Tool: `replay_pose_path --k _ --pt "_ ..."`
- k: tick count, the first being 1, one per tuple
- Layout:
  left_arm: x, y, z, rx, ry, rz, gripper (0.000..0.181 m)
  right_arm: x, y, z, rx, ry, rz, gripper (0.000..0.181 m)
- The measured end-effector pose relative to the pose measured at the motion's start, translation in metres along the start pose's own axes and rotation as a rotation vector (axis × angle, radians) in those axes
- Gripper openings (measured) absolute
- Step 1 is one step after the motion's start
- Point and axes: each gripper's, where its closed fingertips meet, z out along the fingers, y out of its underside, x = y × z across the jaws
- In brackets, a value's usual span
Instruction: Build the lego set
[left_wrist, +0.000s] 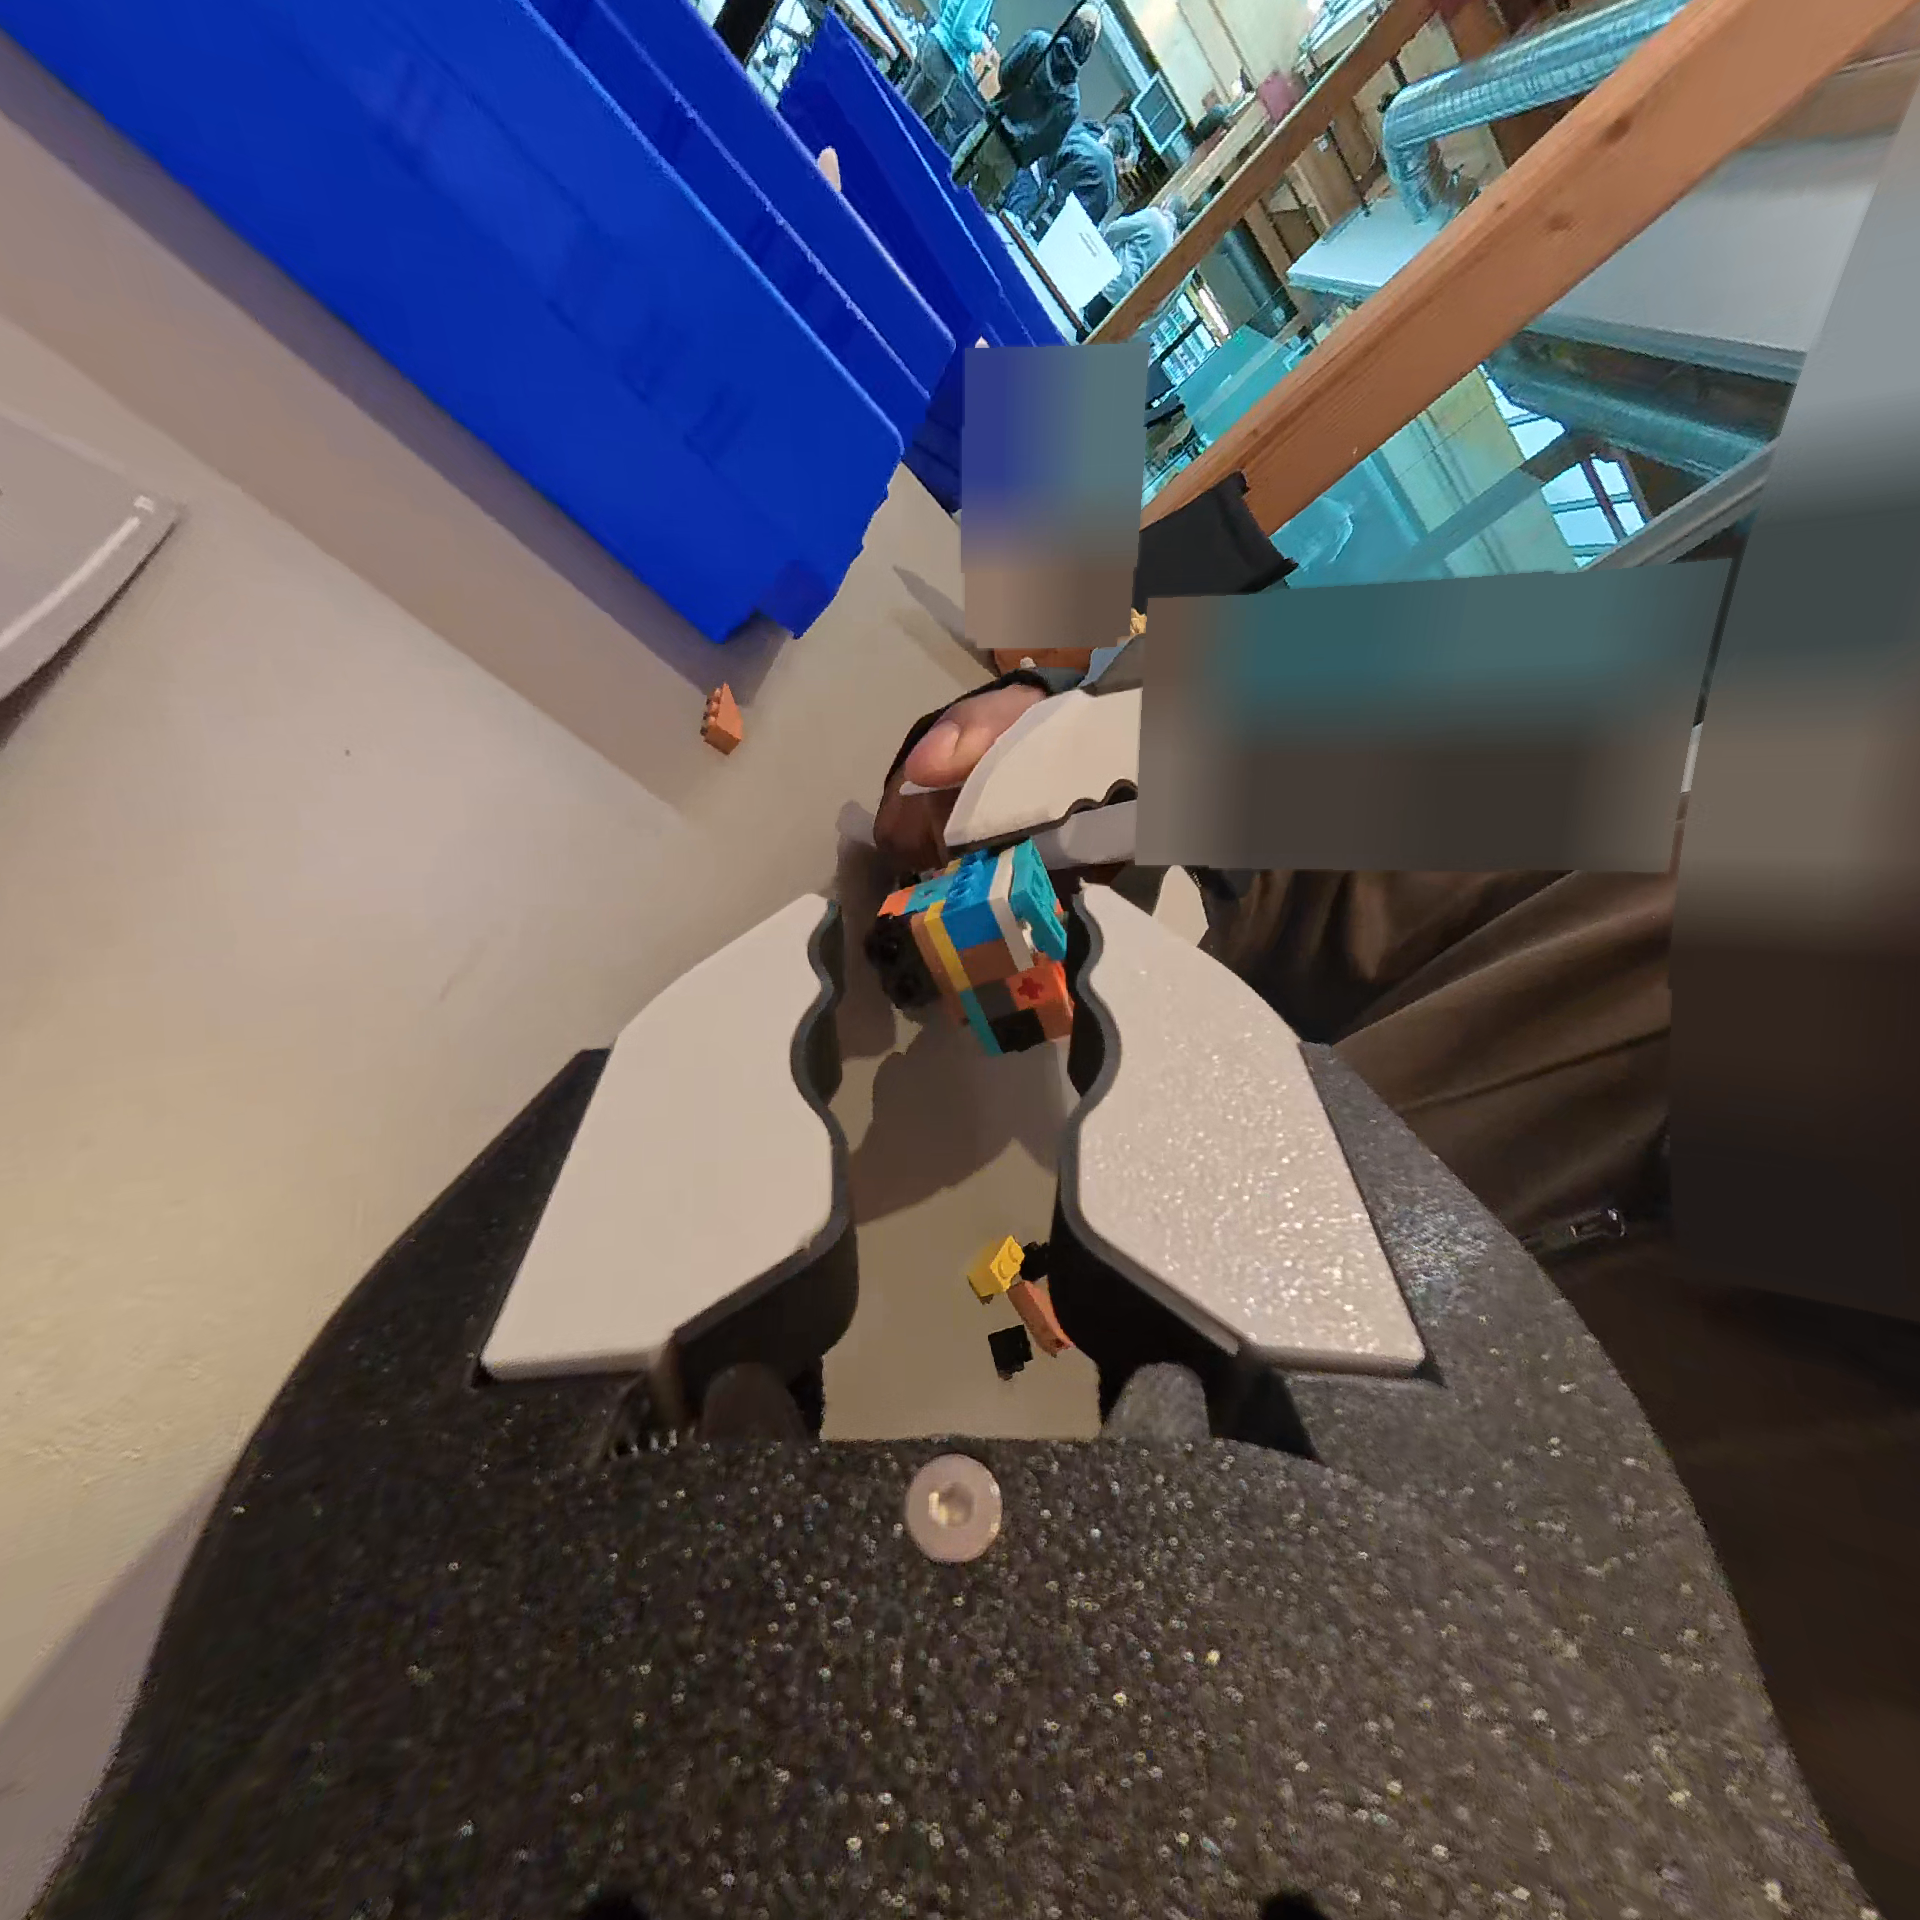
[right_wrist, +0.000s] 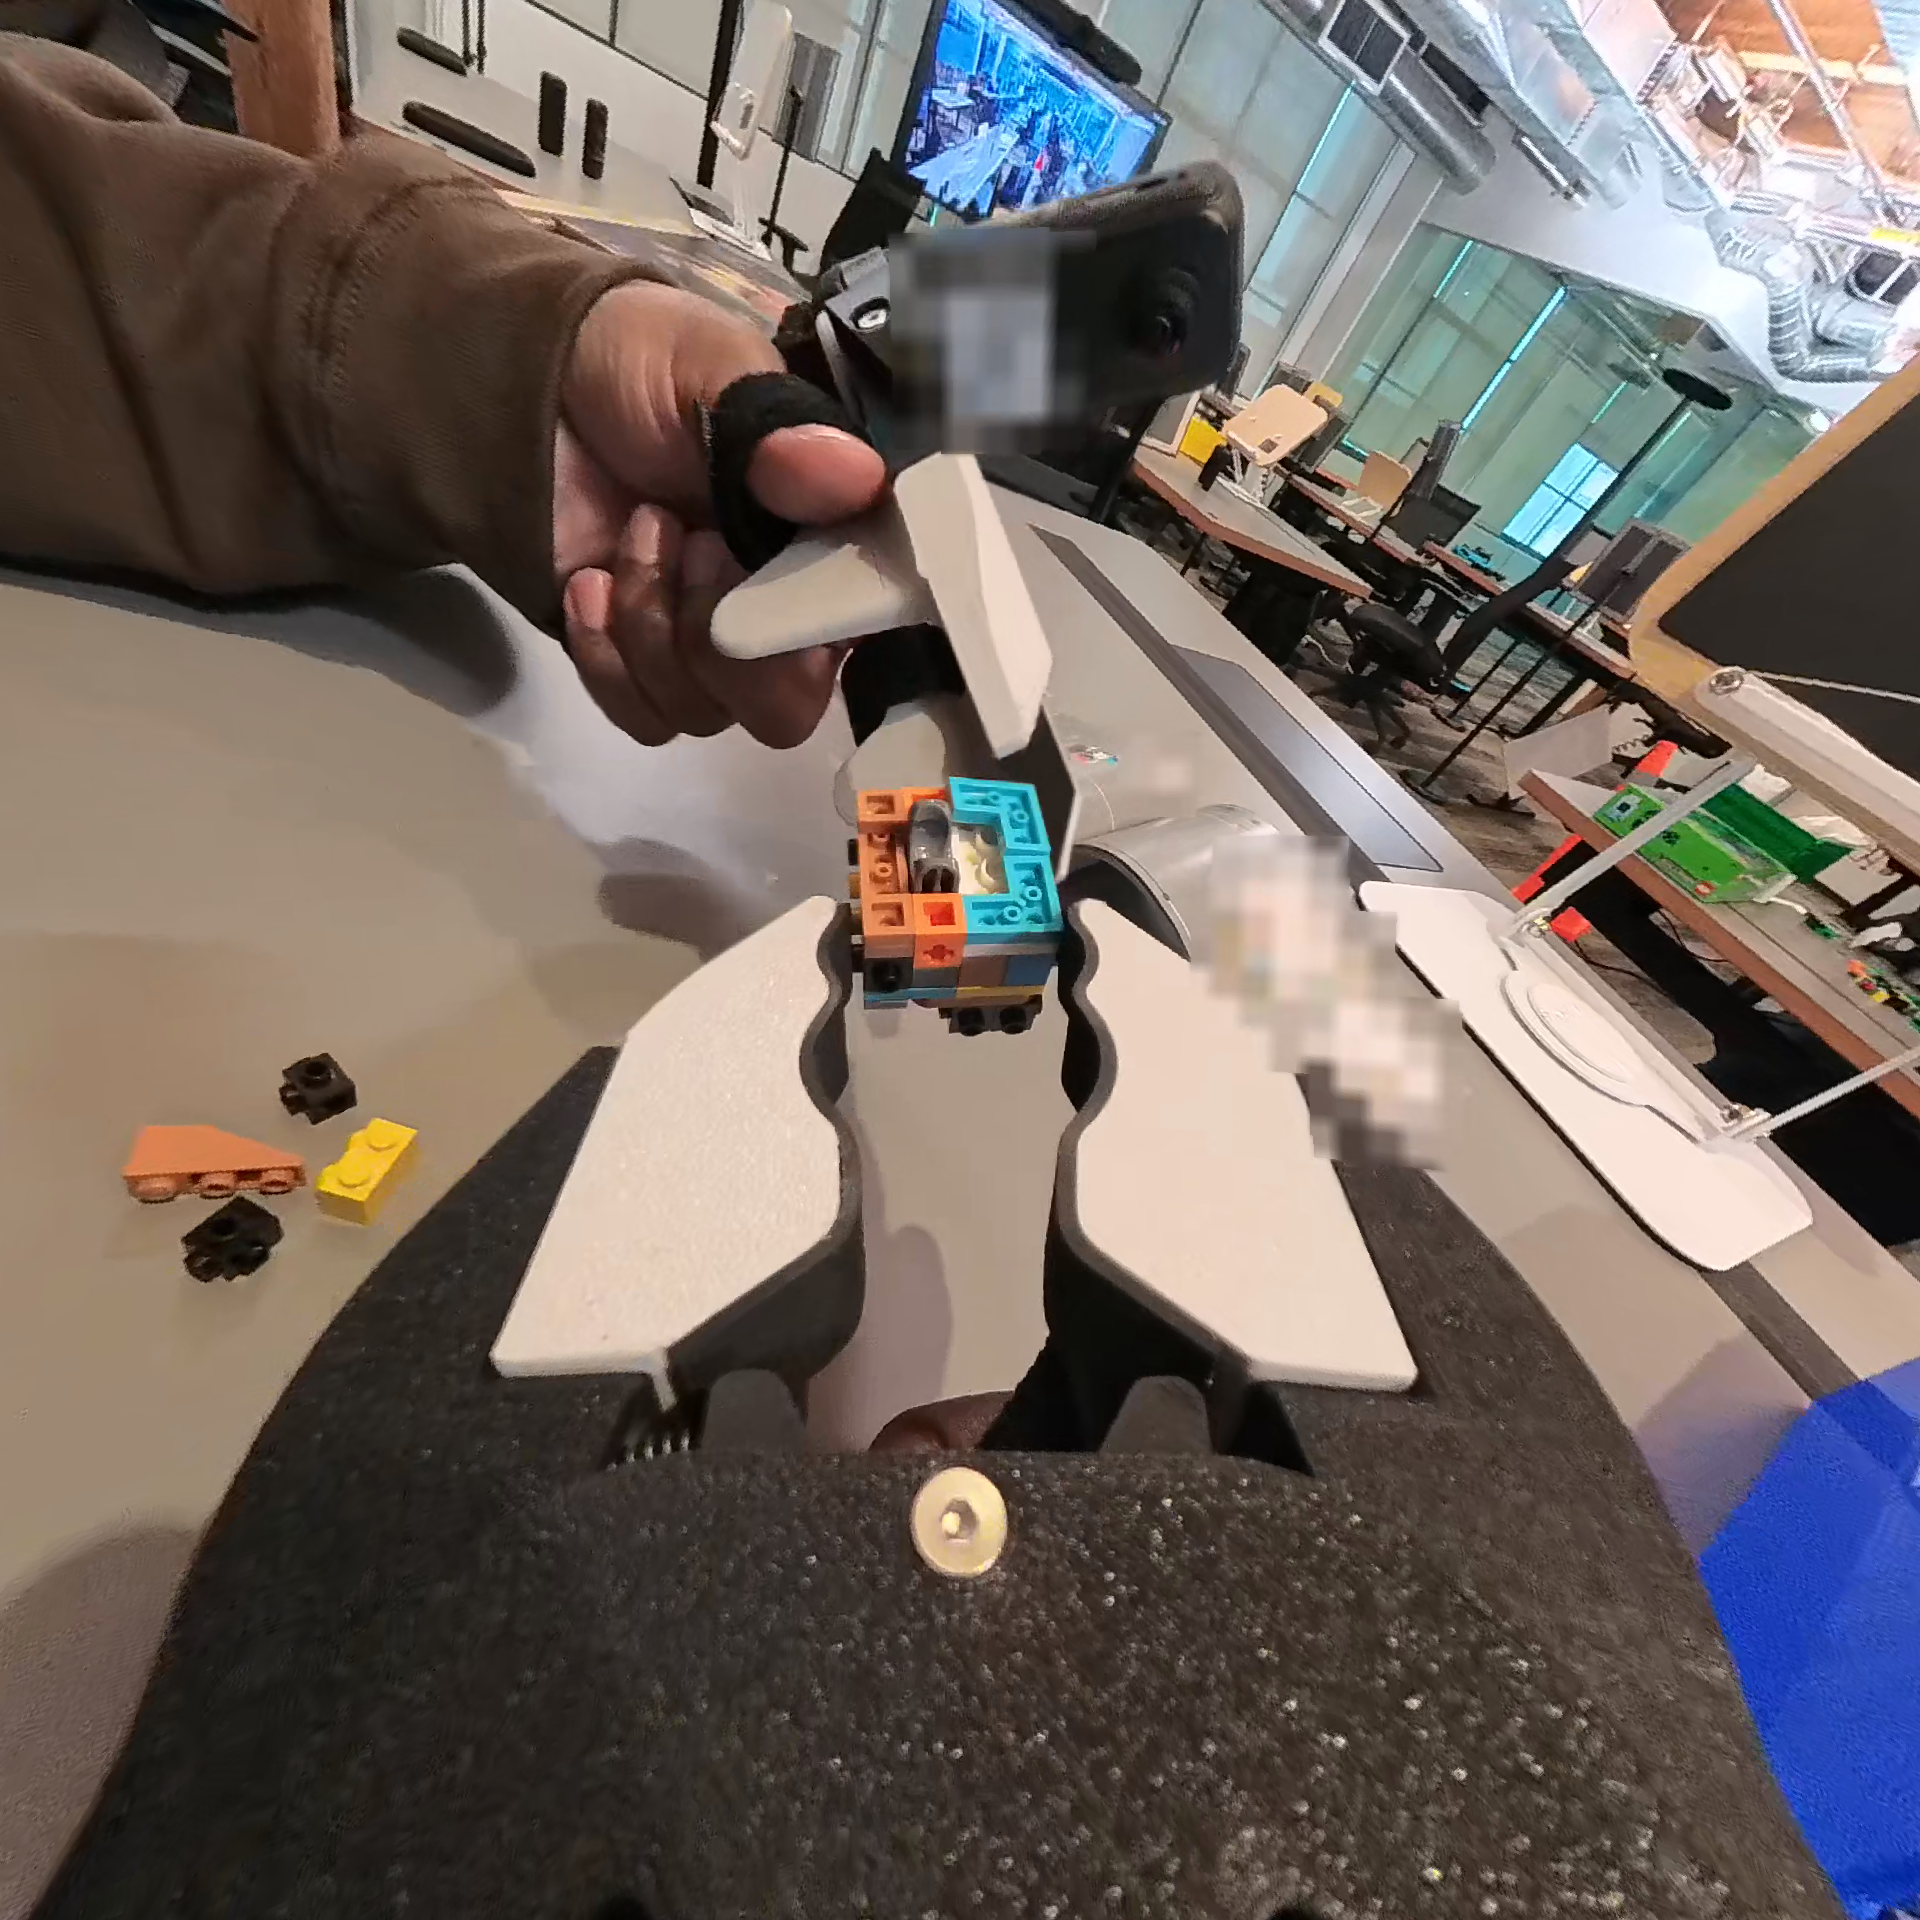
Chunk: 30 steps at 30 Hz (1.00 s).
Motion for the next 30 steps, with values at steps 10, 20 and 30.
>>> replay_pose_path --k 10,20,30 --pt "-0.002 0.008 0.007 -0.029 0.008 -0.046 0.041 0.001 0.003 0.001 -0.019 0.012 -0.023 0.038" --pt "-0.002 0.011 0.010 -0.040 0.041 -0.100 0.040 0.000 0.003 0.001 -0.025 0.020 -0.057 0.038" --pt "0.000 0.014 0.009 -0.058 0.069 -0.103 0.039 -0.004 0.000 0.001 -0.015 0.012 -0.077 0.038"
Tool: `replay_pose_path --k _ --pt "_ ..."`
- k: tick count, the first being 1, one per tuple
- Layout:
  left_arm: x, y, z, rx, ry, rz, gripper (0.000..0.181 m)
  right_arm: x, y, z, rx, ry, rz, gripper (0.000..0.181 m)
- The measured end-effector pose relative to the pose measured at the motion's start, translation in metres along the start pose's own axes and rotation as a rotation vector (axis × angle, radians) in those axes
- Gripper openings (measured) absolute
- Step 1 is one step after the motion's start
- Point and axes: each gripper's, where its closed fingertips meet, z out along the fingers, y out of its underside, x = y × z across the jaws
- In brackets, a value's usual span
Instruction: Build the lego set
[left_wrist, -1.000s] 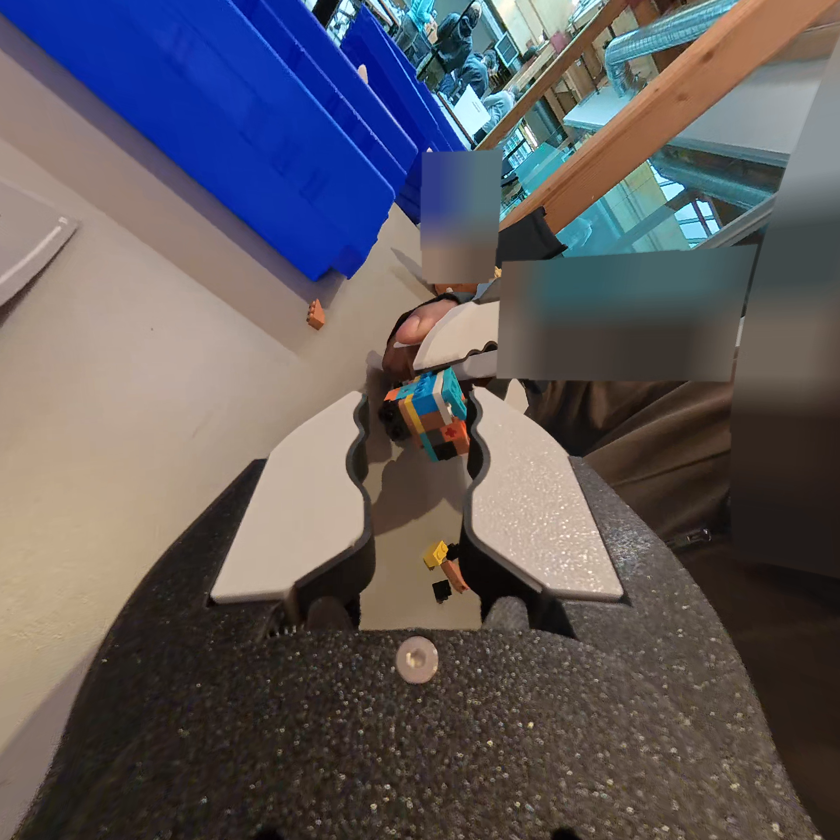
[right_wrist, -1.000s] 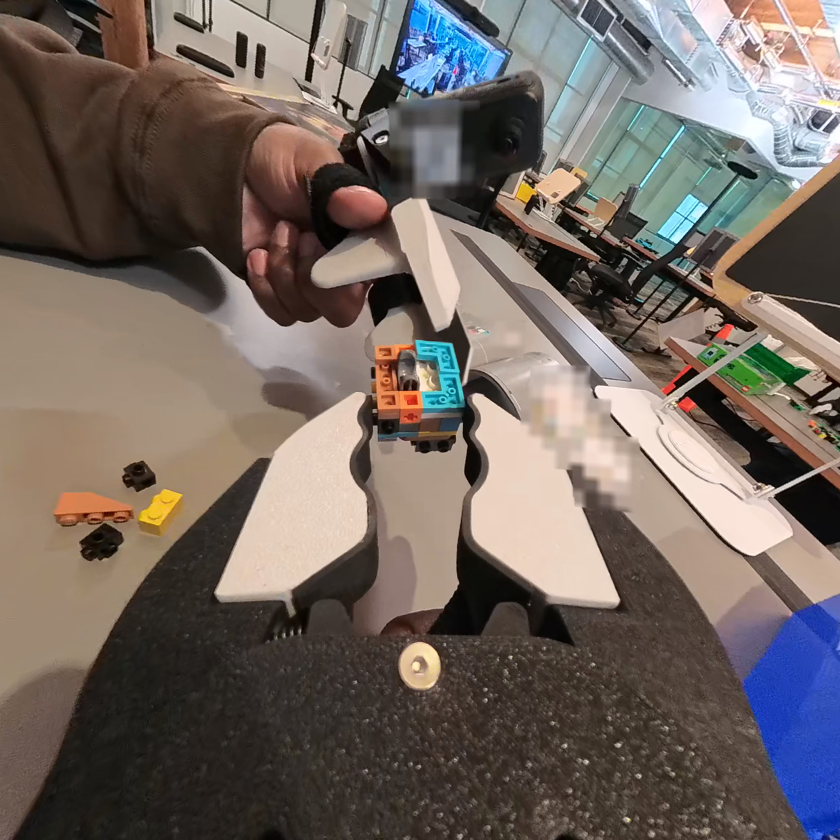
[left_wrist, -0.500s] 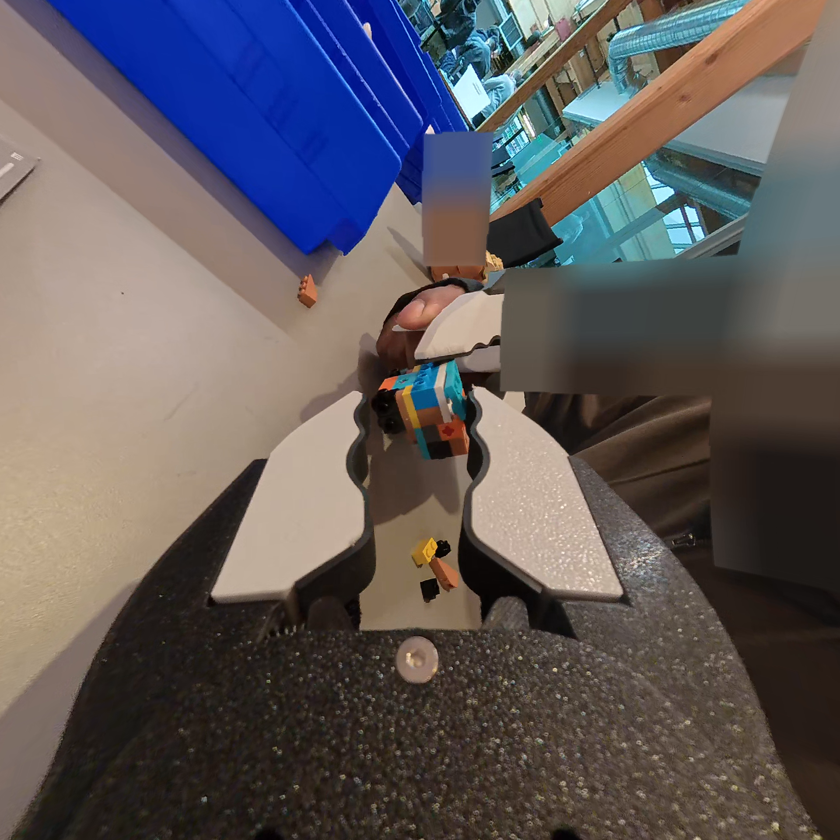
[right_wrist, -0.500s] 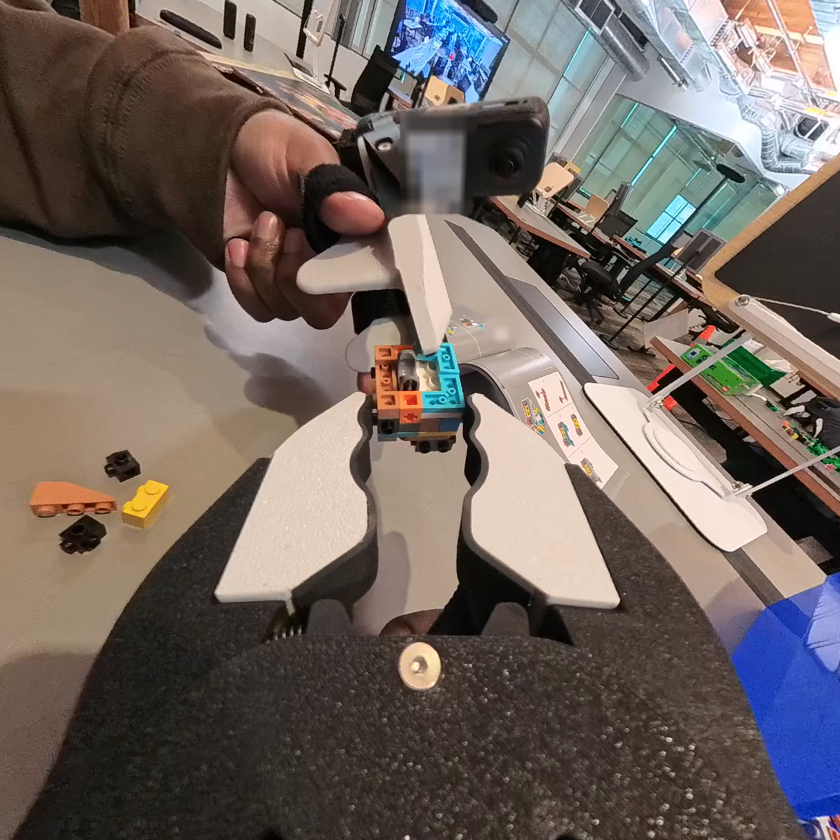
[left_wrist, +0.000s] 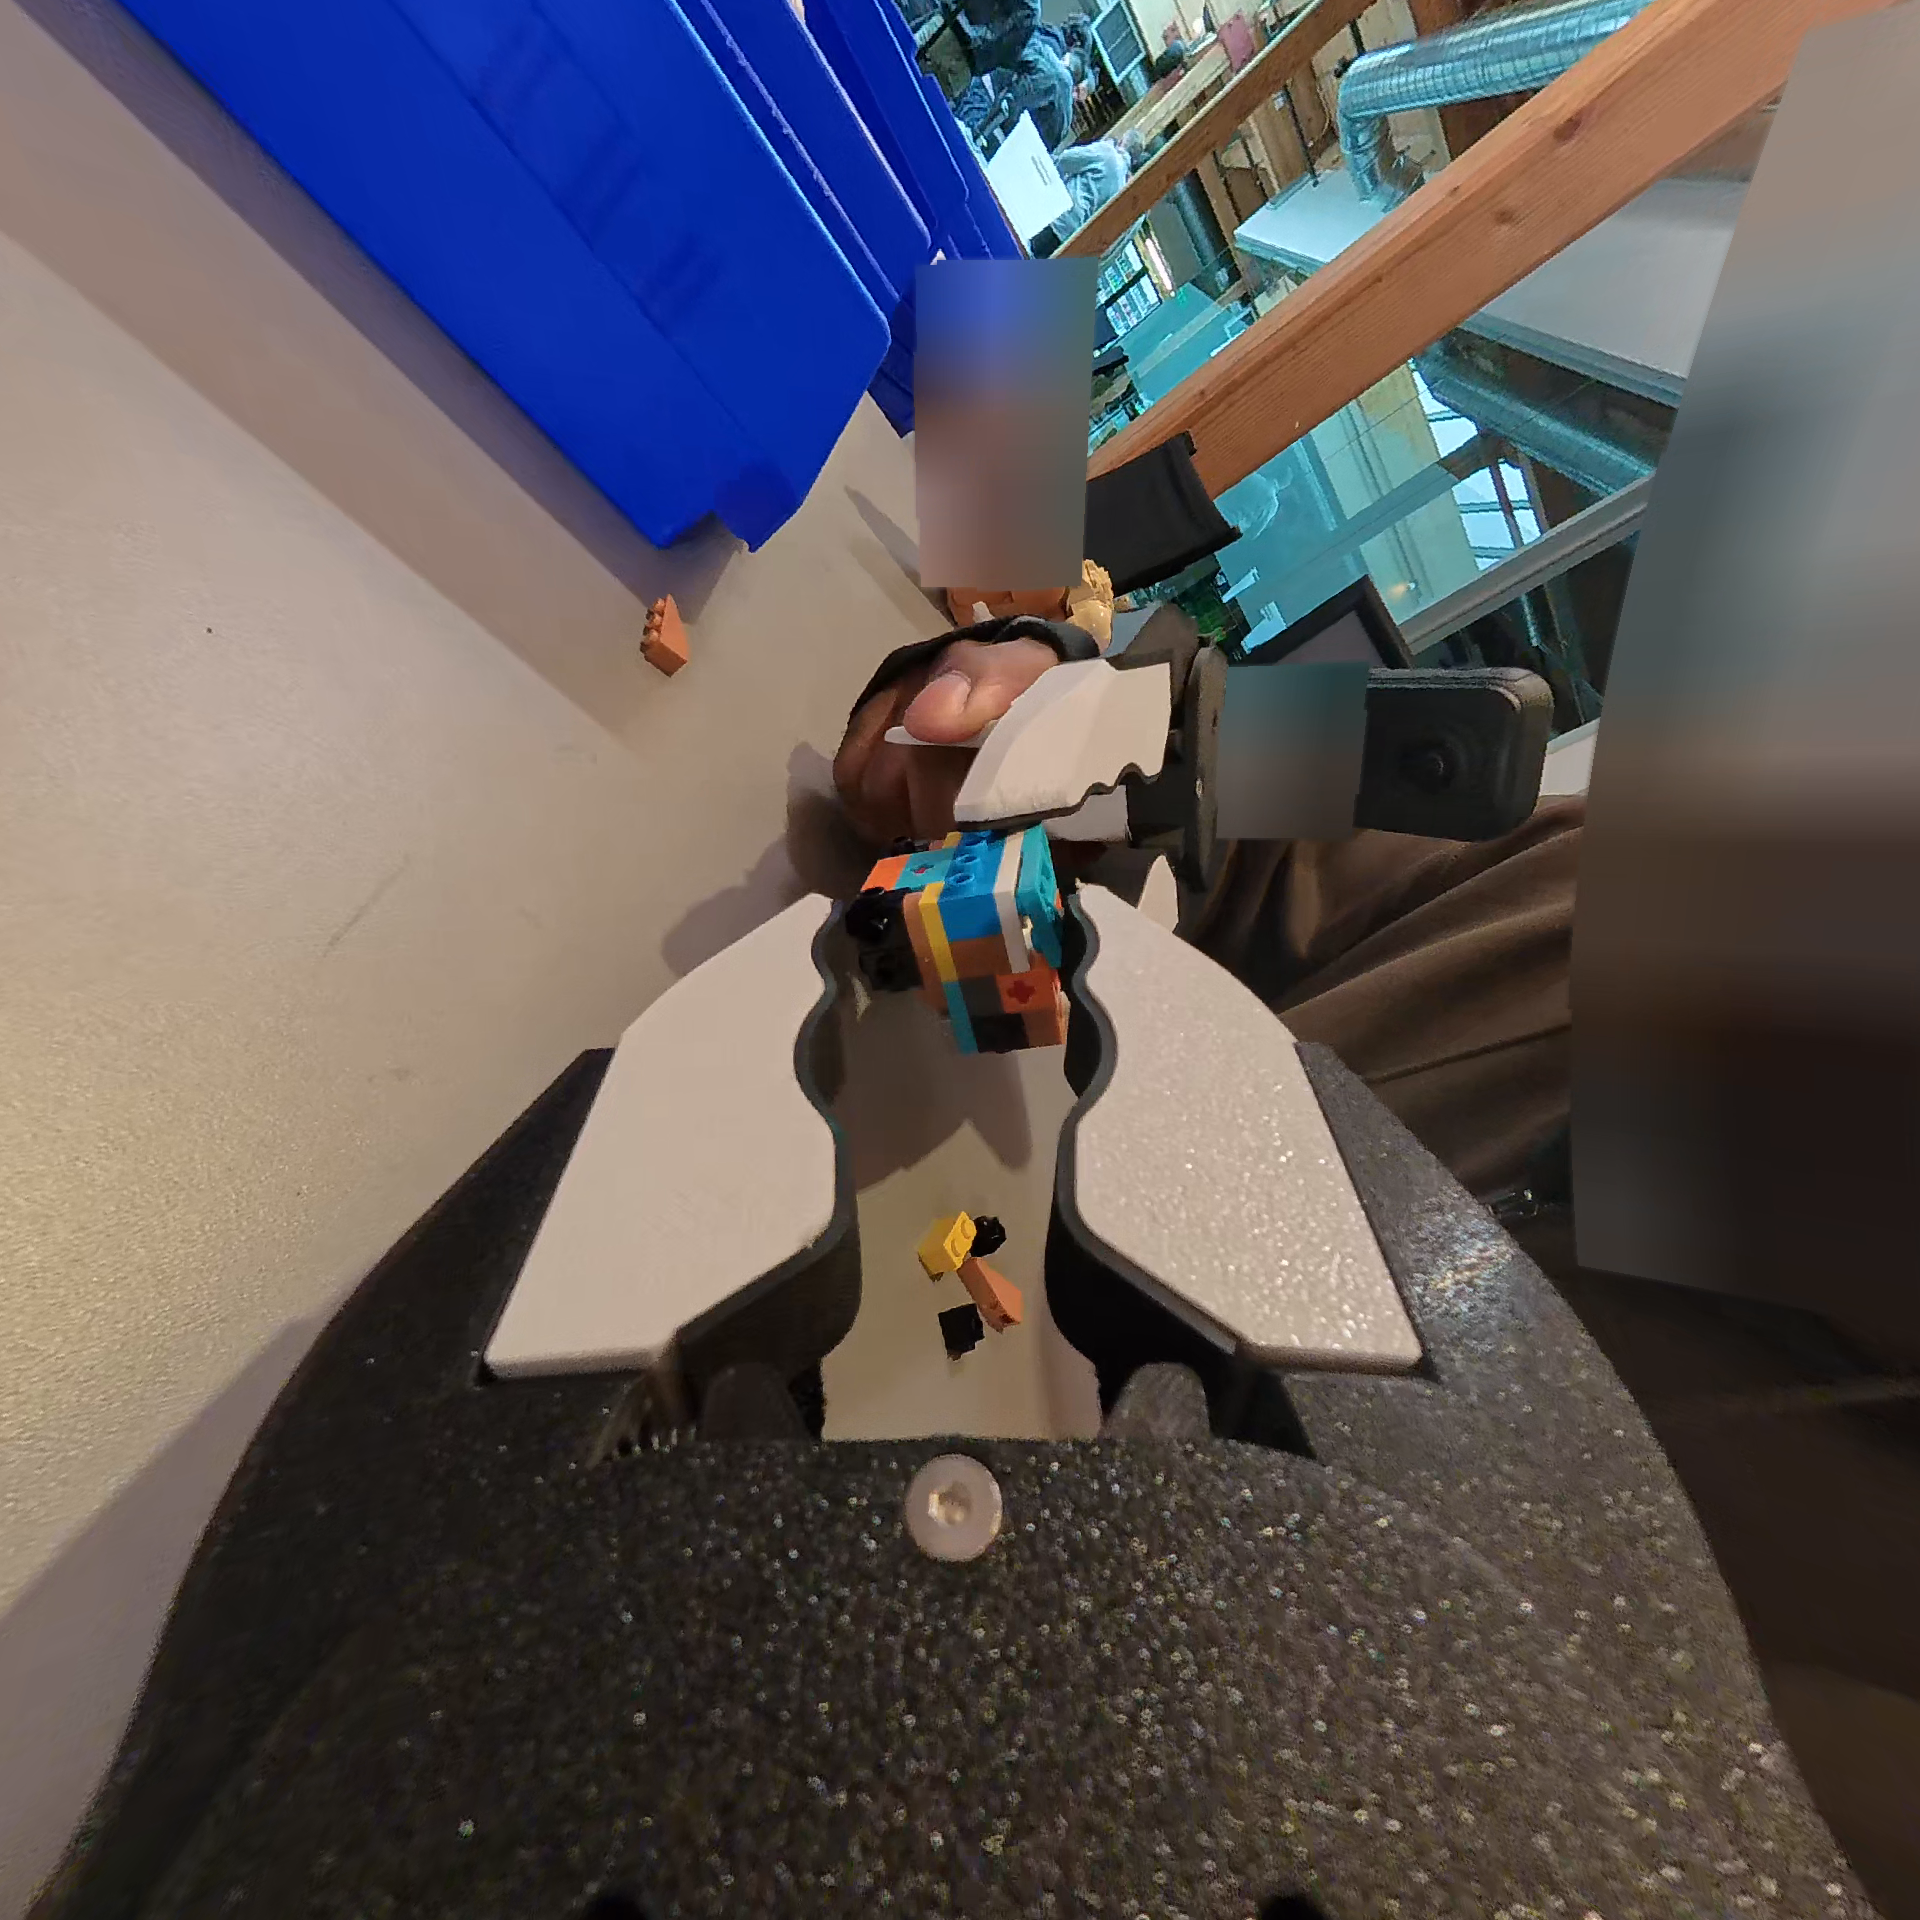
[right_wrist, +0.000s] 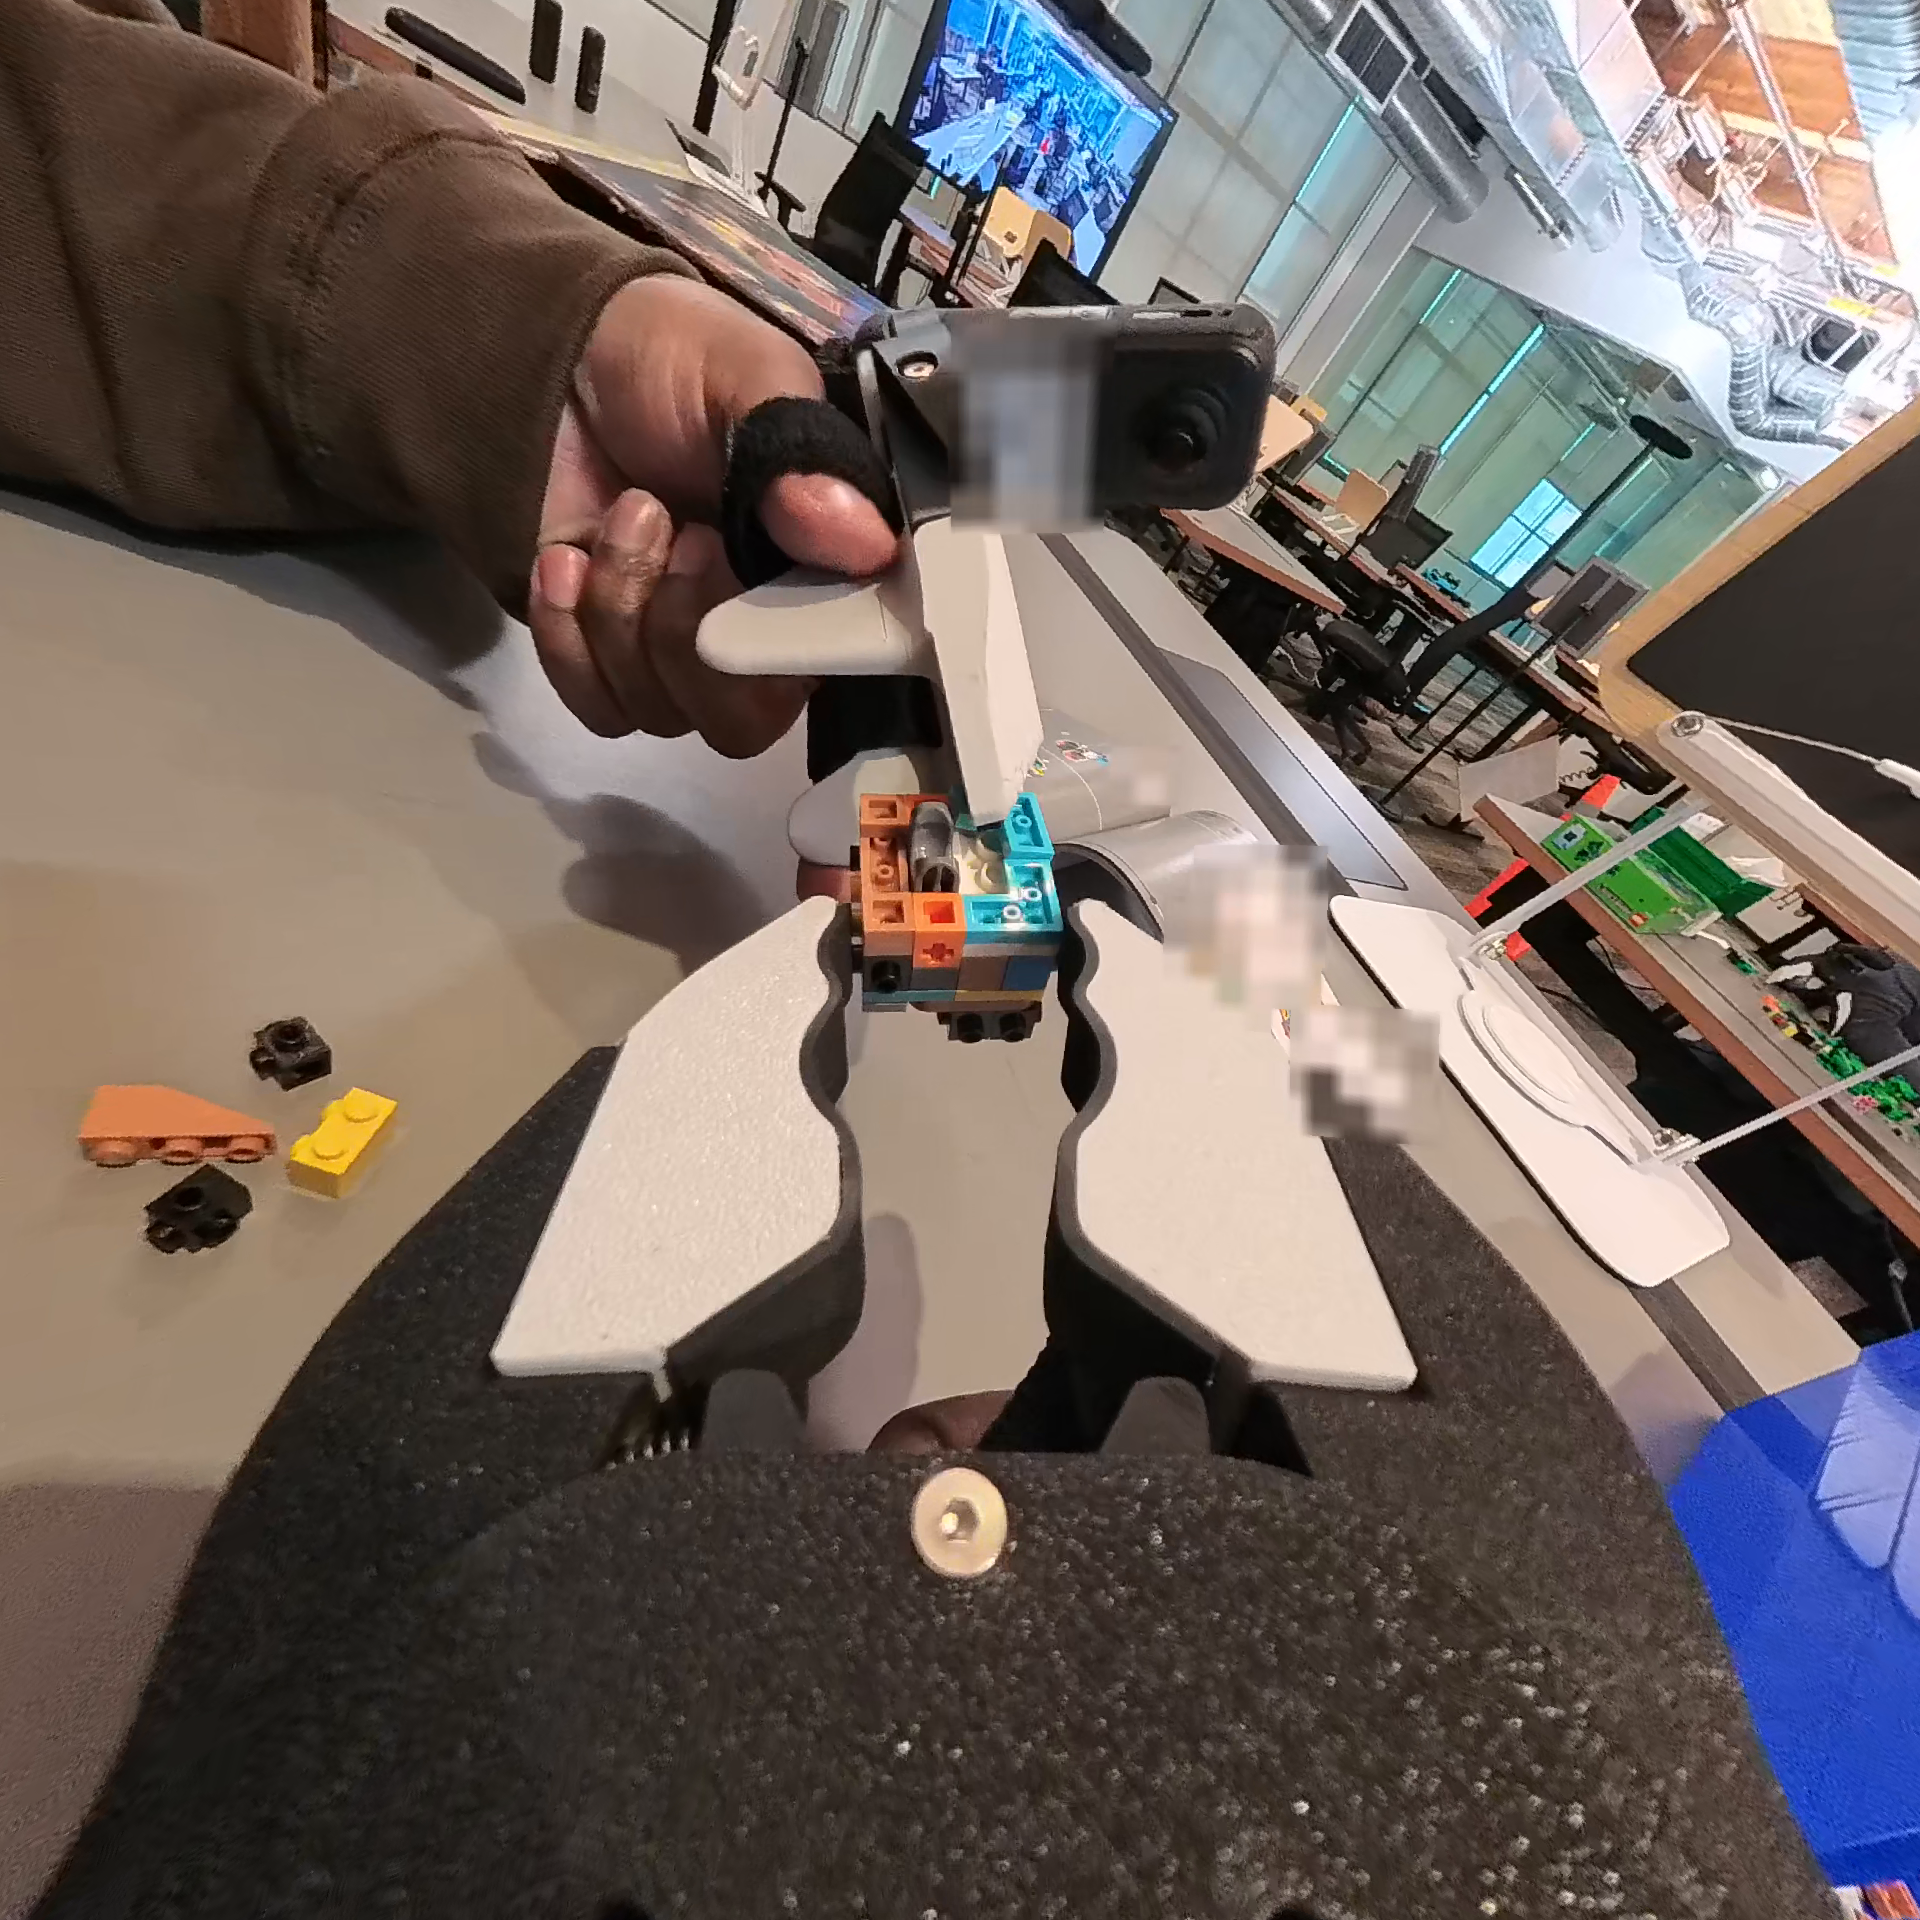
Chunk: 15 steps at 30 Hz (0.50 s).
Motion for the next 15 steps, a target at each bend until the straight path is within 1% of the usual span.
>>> replay_pose_path --k 15 --pt "0.0038 0.0074 -0.0017 -0.059 0.048 0.037 0.038 -0.0074 -0.0054 -0.0012 0.031 -0.040 -0.017 0.037"
